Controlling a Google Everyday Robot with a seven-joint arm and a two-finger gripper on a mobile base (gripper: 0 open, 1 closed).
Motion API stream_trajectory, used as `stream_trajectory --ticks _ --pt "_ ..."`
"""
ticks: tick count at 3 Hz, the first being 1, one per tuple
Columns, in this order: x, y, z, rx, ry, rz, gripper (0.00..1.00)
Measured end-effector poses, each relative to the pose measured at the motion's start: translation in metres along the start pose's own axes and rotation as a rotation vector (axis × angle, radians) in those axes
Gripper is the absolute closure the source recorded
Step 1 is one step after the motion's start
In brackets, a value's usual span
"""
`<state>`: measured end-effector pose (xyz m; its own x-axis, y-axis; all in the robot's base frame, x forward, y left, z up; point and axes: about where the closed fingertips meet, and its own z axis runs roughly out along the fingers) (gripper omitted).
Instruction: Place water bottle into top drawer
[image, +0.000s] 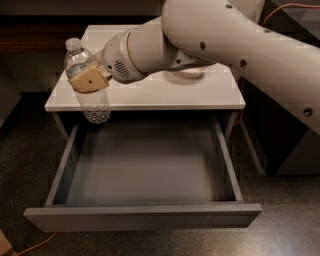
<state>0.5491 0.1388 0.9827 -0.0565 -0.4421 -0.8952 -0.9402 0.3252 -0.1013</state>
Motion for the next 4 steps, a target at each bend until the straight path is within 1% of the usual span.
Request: stream_trajectory --ticks 1,2,3,4 --pt "0.013 0.020 -0.020 0.006 0.077 0.003 1.00" --pt "0.043 0.029 -0.031 0.012 0.192 0.017 1.00" --pt "0.077 0.027 -0.042 0.037 0.293 0.045 1.00" --pt "0.110 0.027 -0.046 0.034 0.420 0.070 1.00"
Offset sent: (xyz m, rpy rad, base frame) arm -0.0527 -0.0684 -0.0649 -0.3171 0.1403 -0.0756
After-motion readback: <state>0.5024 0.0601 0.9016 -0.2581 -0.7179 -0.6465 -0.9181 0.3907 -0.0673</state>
